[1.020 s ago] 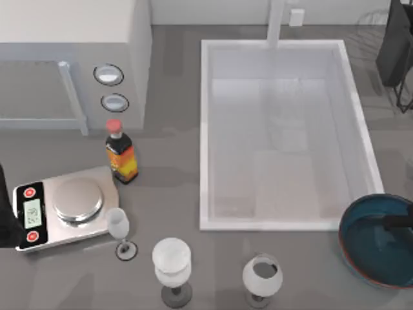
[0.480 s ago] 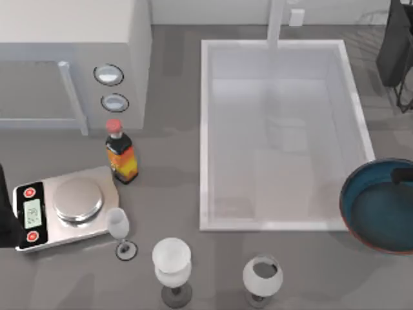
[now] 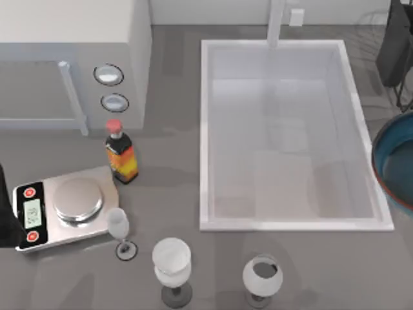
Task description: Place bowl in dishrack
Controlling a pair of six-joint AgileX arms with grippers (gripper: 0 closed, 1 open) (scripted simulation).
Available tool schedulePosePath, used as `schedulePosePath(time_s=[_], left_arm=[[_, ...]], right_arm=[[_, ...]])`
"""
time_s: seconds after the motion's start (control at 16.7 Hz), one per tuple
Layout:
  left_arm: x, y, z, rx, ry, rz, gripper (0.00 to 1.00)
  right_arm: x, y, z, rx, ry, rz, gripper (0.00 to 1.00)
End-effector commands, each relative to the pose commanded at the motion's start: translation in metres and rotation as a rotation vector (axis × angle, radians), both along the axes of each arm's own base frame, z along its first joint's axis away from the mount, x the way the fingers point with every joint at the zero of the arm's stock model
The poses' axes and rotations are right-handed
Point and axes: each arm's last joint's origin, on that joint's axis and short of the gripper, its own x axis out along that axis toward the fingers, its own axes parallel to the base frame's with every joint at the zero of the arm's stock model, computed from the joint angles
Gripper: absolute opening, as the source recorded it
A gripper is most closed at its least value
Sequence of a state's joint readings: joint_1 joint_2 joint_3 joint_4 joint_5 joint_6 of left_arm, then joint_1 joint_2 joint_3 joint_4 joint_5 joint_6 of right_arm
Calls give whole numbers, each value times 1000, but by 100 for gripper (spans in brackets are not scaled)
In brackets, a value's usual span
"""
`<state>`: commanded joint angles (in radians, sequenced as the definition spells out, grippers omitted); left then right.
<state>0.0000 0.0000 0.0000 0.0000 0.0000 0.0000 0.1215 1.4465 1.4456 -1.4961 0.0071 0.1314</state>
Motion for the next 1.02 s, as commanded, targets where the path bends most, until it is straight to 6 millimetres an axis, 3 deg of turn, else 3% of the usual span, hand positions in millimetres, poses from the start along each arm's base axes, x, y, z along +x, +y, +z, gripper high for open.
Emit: schedulePosePath(time_s=[0.12, 0.54, 0.78, 1.02], left_arm=[[0, 0, 0, 0, 0, 0, 100], [0, 0, 0, 0, 0, 0, 100], [0, 0, 0, 0, 0, 0, 100], [0, 0, 0, 0, 0, 0, 100]], right_arm=[[-4, -1, 9, 1, -11, 0, 0], [-3, -4, 9, 24, -46, -10, 0], [1, -27, 18, 117, -247, -78, 0], [4, -65, 31, 201, -584, -147, 0]])
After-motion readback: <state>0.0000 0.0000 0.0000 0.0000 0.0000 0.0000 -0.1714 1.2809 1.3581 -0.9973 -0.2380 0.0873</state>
